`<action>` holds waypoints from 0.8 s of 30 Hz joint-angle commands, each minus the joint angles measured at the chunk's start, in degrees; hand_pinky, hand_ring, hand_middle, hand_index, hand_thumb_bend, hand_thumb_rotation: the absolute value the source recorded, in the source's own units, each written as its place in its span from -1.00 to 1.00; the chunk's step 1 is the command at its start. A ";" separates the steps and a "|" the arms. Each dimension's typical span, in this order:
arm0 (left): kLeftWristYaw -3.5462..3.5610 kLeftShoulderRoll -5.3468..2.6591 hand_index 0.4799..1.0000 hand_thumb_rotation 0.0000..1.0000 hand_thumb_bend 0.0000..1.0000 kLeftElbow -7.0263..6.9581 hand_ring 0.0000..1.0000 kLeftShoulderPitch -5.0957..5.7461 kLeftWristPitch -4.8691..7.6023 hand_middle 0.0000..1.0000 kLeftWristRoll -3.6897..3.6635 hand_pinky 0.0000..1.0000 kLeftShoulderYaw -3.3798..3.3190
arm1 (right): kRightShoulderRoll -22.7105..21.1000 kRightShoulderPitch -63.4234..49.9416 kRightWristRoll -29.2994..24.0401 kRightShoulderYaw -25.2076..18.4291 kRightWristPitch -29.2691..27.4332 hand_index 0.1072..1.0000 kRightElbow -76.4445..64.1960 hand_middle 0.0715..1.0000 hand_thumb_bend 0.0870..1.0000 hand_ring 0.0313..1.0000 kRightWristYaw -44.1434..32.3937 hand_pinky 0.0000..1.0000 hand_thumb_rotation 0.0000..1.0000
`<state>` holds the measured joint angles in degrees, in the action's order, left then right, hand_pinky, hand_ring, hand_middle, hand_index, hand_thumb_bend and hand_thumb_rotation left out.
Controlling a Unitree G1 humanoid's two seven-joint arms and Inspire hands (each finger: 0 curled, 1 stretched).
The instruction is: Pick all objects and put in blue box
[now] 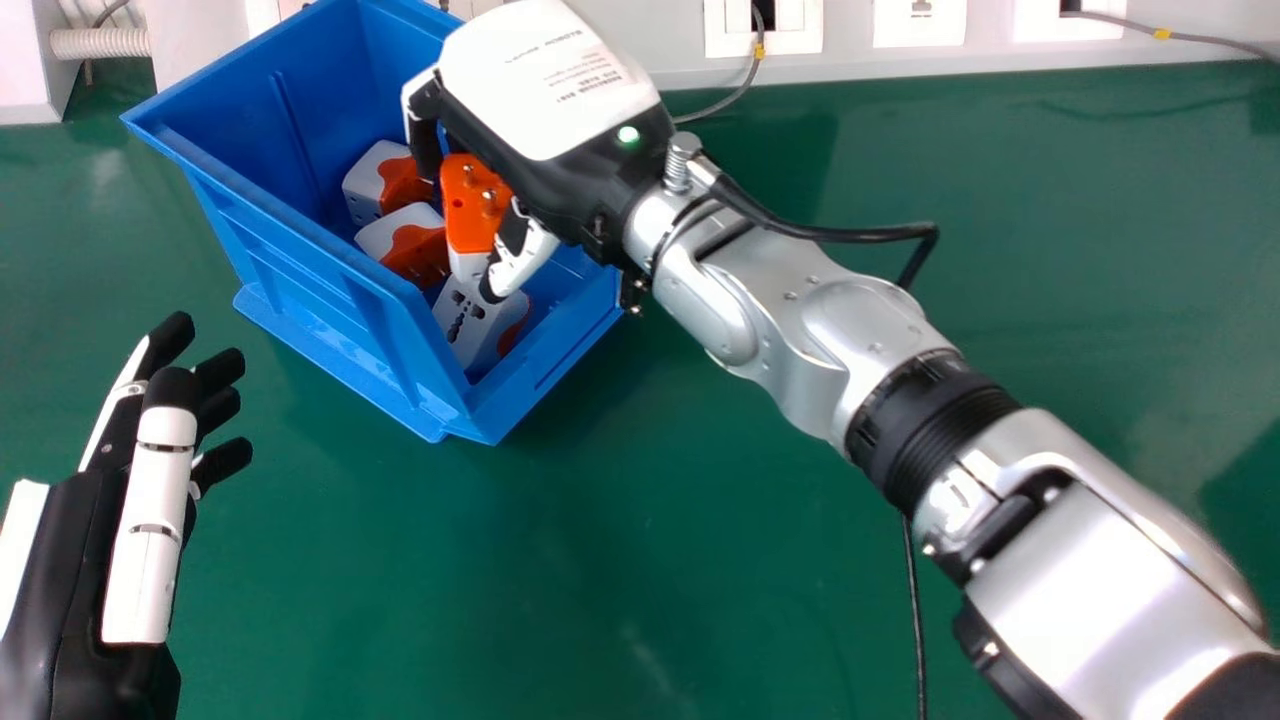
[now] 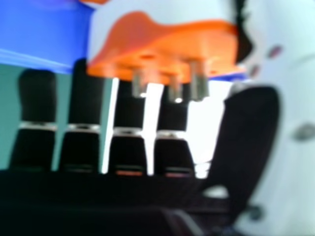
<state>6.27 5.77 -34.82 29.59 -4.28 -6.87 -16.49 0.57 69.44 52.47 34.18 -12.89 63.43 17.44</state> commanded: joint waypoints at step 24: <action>0.47 -1.99 0.76 1.00 -0.09 -1.28 0.82 3.71 4.00 0.80 -1.72 0.70 0.06 | 1.70 5.39 -1.05 3.61 1.36 -0.23 8.30 -0.04 -0.10 -0.15 6.76 -0.30 -1.00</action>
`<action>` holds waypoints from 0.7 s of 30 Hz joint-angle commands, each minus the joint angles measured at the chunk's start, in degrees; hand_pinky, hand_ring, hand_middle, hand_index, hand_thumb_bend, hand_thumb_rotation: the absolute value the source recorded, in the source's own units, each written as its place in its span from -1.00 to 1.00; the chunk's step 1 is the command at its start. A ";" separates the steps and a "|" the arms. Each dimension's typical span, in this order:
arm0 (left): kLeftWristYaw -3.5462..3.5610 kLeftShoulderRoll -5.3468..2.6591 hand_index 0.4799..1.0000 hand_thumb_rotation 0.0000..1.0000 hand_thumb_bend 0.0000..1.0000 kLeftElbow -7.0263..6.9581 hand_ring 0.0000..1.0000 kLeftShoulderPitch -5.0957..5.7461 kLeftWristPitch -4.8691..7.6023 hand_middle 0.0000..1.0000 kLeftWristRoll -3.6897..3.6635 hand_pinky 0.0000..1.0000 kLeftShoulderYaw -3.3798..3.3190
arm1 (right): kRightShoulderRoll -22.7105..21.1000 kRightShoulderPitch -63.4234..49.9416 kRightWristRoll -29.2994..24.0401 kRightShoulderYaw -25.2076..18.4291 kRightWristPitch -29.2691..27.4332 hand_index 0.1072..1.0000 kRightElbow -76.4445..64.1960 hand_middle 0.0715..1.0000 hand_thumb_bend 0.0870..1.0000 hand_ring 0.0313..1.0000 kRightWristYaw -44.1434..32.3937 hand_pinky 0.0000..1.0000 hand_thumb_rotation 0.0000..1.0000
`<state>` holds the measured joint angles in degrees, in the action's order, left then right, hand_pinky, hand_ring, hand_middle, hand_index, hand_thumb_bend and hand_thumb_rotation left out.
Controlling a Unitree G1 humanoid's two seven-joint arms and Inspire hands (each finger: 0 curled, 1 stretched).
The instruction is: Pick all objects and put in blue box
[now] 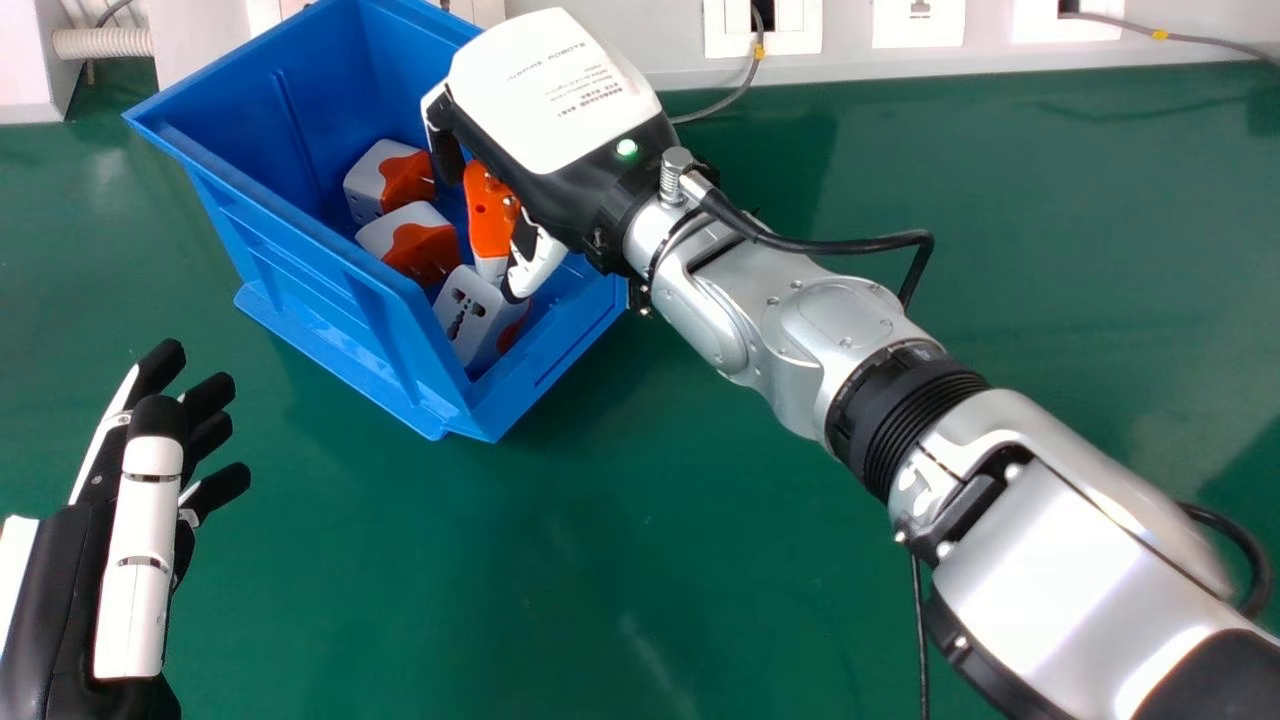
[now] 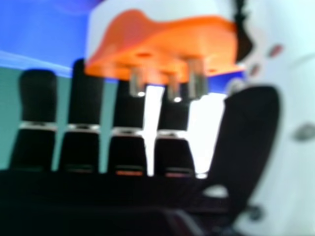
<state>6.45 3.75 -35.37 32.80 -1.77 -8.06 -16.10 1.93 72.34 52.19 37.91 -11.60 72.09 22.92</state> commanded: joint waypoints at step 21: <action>-0.93 0.04 0.80 1.00 -0.12 -2.08 0.84 0.26 0.49 0.81 1.63 0.73 1.14 | -0.63 1.55 -2.66 -0.12 2.24 0.40 -1.49 0.60 -0.23 0.54 -6.81 -0.15 -1.00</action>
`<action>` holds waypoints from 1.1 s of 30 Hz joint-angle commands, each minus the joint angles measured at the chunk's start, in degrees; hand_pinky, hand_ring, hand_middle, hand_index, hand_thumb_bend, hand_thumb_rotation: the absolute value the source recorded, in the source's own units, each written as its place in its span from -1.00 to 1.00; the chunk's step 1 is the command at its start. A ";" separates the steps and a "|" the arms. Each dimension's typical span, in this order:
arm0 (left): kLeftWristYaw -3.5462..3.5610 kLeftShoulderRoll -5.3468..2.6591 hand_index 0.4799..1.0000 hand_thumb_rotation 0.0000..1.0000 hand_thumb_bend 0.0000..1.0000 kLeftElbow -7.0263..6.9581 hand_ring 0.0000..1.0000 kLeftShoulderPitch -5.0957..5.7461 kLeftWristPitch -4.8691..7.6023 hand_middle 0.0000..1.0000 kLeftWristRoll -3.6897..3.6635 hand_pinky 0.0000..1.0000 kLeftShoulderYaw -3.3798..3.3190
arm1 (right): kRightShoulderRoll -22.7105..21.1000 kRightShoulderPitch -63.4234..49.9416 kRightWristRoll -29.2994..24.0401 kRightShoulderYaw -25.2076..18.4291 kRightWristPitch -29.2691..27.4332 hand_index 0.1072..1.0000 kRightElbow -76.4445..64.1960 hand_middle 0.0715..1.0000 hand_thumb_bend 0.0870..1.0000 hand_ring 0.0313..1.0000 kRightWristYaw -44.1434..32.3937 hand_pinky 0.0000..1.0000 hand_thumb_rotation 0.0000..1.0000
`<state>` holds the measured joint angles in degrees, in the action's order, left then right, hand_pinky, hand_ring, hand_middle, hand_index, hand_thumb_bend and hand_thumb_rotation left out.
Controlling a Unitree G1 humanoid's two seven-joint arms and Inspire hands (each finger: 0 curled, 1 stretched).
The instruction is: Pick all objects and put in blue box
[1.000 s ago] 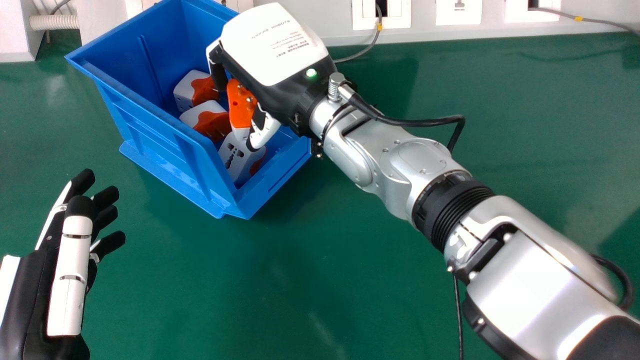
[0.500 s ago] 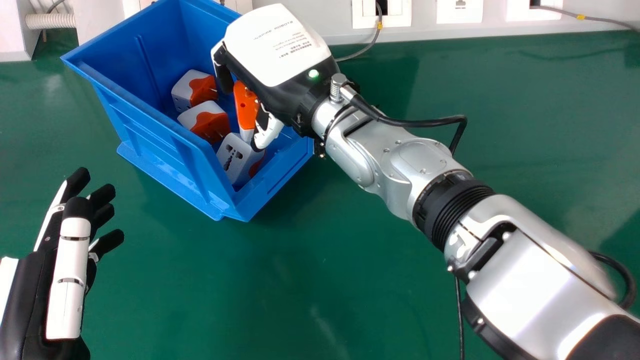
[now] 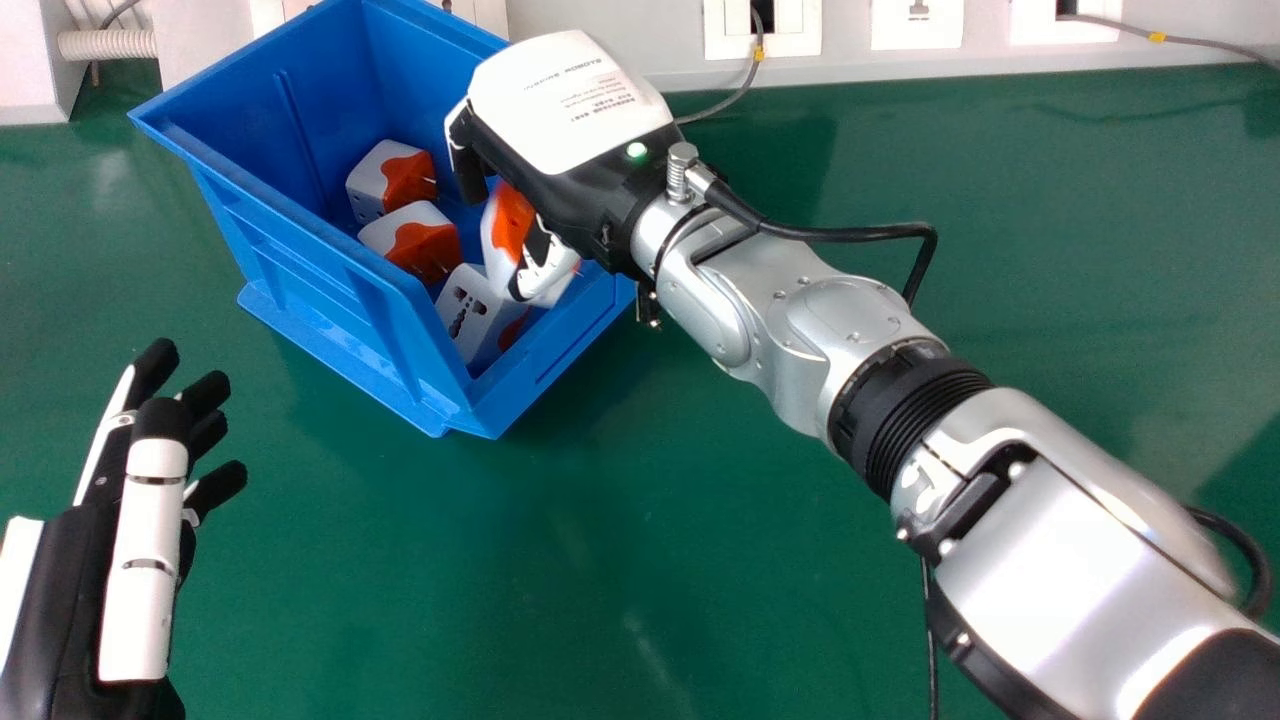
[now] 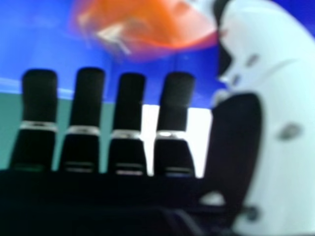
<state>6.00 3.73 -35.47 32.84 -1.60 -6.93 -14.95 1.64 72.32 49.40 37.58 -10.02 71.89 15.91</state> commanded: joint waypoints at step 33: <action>-0.68 1.39 0.76 1.00 -0.15 -0.91 0.80 -1.71 -0.22 0.78 0.96 0.70 -0.66 | -1.10 -0.22 -1.10 0.05 3.22 0.85 -5.46 1.00 0.14 0.95 0.37 0.70 -0.97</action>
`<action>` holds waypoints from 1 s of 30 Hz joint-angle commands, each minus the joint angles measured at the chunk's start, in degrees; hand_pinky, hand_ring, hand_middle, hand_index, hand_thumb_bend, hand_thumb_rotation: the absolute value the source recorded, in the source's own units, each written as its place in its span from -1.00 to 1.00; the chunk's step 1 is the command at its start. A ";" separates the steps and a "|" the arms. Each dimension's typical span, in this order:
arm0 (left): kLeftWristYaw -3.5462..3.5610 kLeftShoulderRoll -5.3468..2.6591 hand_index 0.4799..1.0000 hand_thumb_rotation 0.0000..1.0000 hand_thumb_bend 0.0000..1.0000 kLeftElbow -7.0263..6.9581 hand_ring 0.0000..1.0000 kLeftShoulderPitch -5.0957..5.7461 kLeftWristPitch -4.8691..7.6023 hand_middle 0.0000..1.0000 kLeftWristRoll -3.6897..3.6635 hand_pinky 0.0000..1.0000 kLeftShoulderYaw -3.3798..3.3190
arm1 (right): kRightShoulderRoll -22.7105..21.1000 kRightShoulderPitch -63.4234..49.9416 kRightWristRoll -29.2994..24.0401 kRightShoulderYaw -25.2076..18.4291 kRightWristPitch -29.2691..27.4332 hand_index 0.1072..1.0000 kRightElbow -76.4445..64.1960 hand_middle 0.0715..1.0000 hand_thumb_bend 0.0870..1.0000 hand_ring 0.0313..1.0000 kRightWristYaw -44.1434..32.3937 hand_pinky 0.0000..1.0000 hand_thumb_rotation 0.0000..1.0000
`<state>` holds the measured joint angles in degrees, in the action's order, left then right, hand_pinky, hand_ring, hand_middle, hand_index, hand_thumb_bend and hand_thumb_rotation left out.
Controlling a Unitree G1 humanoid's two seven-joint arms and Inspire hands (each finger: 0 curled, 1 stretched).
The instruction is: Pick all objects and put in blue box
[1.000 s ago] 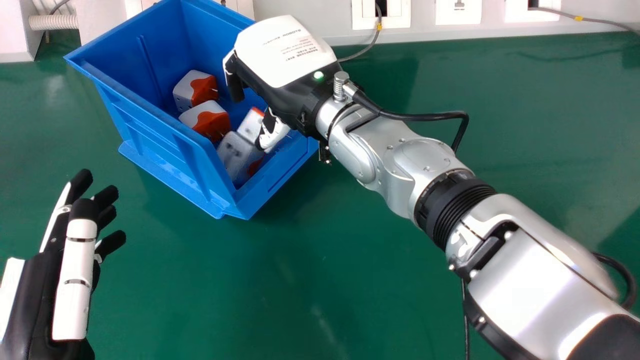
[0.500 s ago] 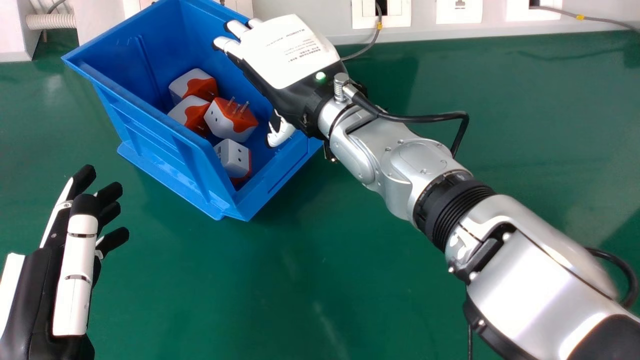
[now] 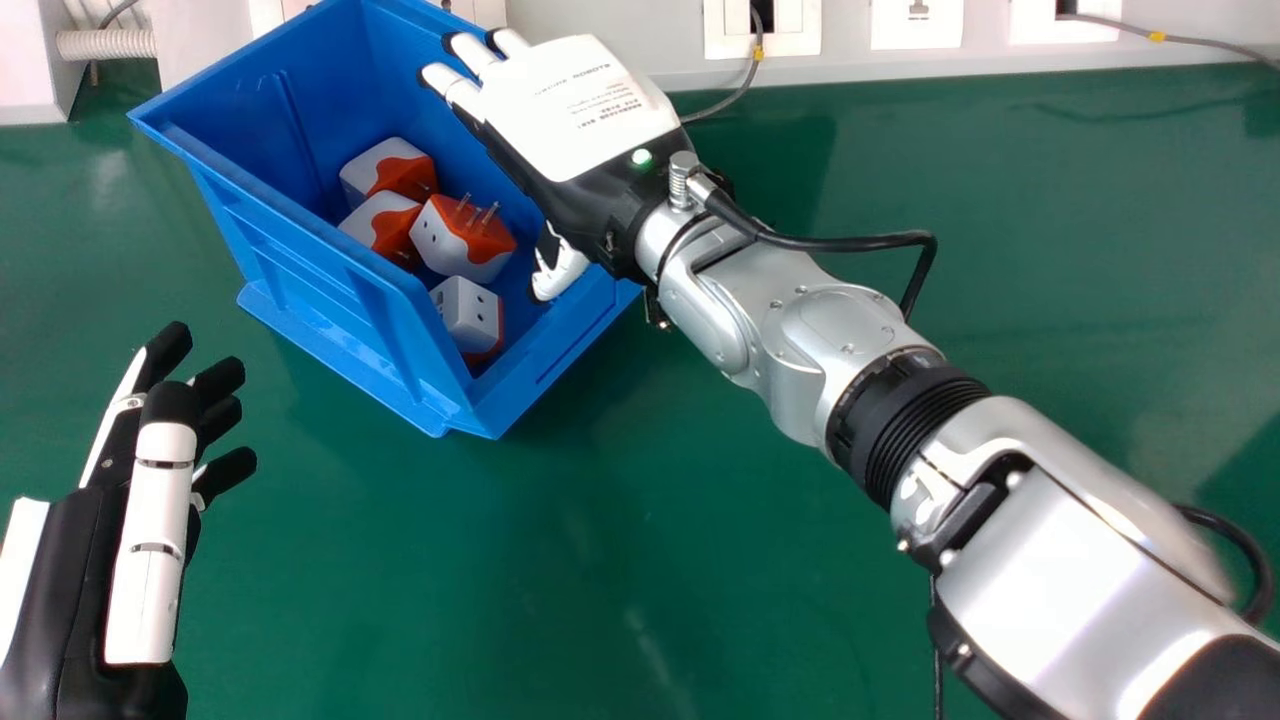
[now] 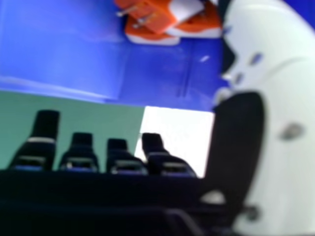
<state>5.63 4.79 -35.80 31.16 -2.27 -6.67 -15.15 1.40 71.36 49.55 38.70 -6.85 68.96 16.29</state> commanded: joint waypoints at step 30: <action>-0.78 0.47 0.74 0.98 -0.11 3.59 0.82 -2.92 2.32 0.78 2.16 0.70 0.15 | -16.41 -57.88 -14.67 -23.59 0.30 0.82 -81.42 0.97 0.03 0.92 -5.72 0.66 -0.81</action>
<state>4.91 5.12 -32.20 28.39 -1.71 -4.84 -14.90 -15.14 16.71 37.67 17.51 -6.74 -7.78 11.31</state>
